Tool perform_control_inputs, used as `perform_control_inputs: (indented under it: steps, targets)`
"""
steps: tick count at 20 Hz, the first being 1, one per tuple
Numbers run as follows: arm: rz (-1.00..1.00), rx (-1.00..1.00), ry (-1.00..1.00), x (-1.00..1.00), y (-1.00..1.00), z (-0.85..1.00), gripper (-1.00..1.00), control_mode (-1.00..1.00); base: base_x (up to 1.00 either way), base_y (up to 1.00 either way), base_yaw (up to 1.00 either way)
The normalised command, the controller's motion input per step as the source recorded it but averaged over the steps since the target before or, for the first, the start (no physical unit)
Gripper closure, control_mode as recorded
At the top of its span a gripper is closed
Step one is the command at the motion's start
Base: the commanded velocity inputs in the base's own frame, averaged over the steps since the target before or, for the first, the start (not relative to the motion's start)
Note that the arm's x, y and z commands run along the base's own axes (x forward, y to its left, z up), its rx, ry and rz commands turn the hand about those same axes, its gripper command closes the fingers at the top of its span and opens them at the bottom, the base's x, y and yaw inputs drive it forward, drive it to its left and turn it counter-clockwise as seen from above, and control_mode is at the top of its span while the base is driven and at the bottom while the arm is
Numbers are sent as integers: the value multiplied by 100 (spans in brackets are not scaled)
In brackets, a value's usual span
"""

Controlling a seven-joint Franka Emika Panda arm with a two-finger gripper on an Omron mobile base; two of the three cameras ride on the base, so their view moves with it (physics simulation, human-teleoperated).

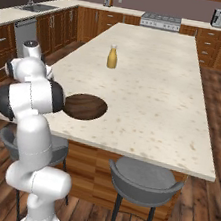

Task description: There are two ice cubes in the ice bowl. Place both ice cubes in the glass cup.

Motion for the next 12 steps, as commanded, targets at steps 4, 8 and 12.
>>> perform_control_inputs:
  steps: [4,8,12]
  targets:
    - [0,0,0,0,0,-25,100,-100,0,0,0]
    - [0,0,0,0,0,-13,100,-100,0,0,0]
    - [0,0,1,1,0,-15,100,-100,0,0,0]
